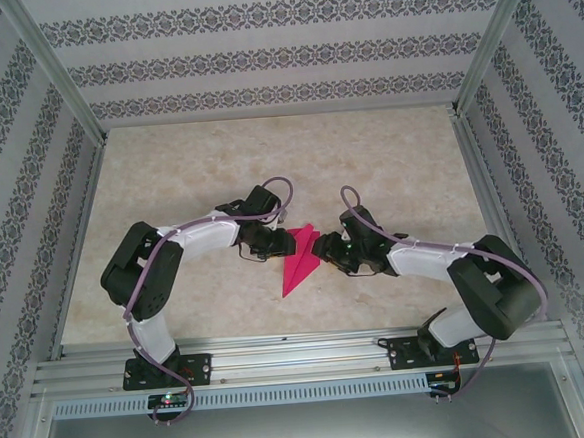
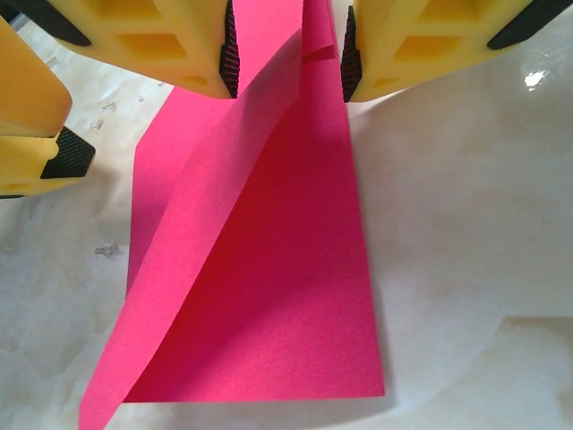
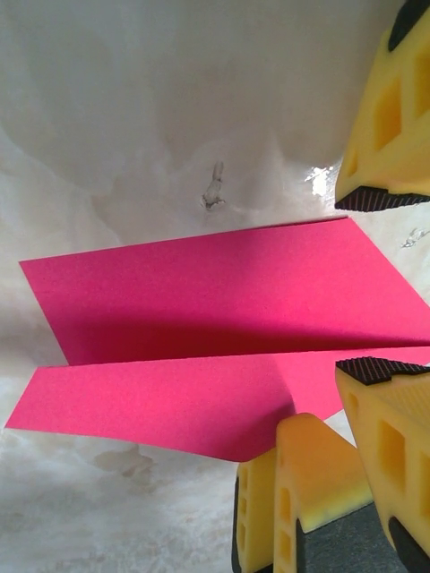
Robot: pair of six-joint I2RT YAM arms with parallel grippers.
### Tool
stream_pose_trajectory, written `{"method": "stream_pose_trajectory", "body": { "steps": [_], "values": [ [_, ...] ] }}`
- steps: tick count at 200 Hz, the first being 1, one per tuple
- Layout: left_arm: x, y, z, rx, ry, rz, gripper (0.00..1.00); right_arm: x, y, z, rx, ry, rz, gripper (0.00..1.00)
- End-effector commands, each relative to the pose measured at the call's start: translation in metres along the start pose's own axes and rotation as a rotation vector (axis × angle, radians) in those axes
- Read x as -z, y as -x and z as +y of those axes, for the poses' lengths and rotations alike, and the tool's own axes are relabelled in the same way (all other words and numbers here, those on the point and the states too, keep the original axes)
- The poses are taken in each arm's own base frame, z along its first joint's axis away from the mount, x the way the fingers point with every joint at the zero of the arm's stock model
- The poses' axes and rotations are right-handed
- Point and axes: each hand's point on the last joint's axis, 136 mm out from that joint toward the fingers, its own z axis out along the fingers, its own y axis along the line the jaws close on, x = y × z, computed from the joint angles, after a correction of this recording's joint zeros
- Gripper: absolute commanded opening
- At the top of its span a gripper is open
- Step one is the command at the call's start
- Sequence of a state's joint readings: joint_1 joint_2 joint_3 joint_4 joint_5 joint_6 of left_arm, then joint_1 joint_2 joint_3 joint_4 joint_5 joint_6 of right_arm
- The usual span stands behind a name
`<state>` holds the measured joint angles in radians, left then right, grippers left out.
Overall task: Fold a paper plane with a square sheet of paper (pick it up from the middle)
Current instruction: Turn over the paper at the center of the table.
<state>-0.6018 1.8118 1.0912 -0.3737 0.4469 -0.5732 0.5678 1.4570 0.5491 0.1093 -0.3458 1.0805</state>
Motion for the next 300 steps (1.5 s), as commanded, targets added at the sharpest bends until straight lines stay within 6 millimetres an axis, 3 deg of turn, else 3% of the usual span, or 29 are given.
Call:
{"method": "stream_pose_trajectory", "body": {
  "steps": [1,66,128,181,220,246,300],
  "values": [
    [0.002,0.002,0.009,-0.019,0.047,0.011,0.38,-0.006,-0.002,0.009,-0.031,0.014,0.026,0.49],
    [-0.008,-0.002,0.014,-0.017,0.057,0.046,0.36,-0.017,-0.006,0.012,-0.049,0.054,0.054,0.47],
    [-0.016,-0.006,0.016,-0.012,0.053,0.078,0.34,-0.013,-0.004,0.012,-0.05,0.053,0.017,0.43],
    [-0.016,-0.005,0.015,-0.015,0.052,0.084,0.32,-0.013,-0.003,-0.005,-0.068,-0.032,0.009,0.44],
    [-0.015,-0.006,0.015,-0.015,0.056,0.084,0.31,-0.006,-0.001,-0.005,-0.046,-0.055,-0.01,0.44],
    [-0.017,-0.006,0.015,-0.014,0.051,0.088,0.31,-0.013,-0.006,-0.009,-0.062,-0.065,0.019,0.44],
    [-0.021,-0.008,0.01,-0.016,0.019,0.11,0.31,-0.025,-0.008,0.008,-0.073,0.04,0.048,0.38]
  ]
}}
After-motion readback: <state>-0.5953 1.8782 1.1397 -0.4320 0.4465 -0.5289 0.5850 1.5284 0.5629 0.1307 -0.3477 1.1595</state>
